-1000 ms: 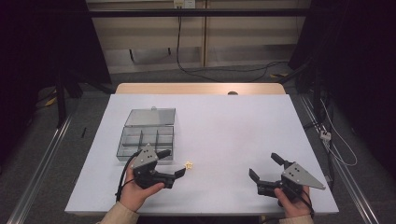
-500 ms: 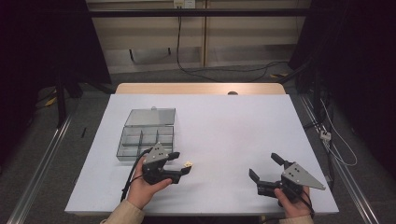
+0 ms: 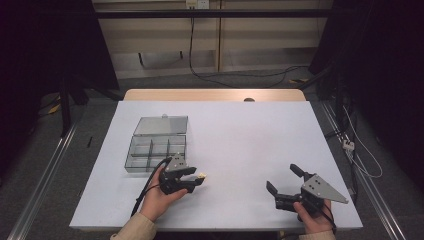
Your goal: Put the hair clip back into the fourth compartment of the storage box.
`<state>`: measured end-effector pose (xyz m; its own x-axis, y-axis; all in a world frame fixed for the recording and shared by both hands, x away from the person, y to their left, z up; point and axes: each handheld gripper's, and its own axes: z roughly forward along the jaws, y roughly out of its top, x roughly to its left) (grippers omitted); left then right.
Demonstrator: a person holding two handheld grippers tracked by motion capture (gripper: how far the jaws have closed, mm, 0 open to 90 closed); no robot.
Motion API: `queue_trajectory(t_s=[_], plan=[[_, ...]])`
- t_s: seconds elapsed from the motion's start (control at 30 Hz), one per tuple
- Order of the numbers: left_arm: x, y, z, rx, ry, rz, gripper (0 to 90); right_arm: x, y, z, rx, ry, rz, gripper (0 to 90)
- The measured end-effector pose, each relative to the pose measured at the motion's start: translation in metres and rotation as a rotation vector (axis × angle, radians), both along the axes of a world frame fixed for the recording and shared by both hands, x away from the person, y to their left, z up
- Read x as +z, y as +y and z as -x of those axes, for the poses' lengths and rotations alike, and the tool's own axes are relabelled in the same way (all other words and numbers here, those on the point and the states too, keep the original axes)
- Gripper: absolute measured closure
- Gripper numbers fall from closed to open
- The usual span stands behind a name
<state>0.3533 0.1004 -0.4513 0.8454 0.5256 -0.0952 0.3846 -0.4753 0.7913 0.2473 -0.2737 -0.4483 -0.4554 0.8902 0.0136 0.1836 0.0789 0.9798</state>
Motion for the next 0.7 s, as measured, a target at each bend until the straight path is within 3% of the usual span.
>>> queue_trajectory(t_s=[0.23, 0.47, 0.7], plan=[[-0.0055, -0.0039, -0.0047, 0.007, 0.002, -0.040, 56.3, -0.0001, 0.0005, 0.0000, 0.002, 0.003, -0.001, 2.4], [-0.0083, -0.0075, -0.0076, 0.000, 0.019, -0.051, 59.8, -0.0002, 0.0007, -0.0002, 0.004, 0.002, 0.000, 2.4], [-0.0100, -0.0096, -0.0086, -0.012, 0.007, -0.068, 64.8, -0.0001, 0.0010, -0.0001, 0.007, 0.002, -0.001, 2.4]])
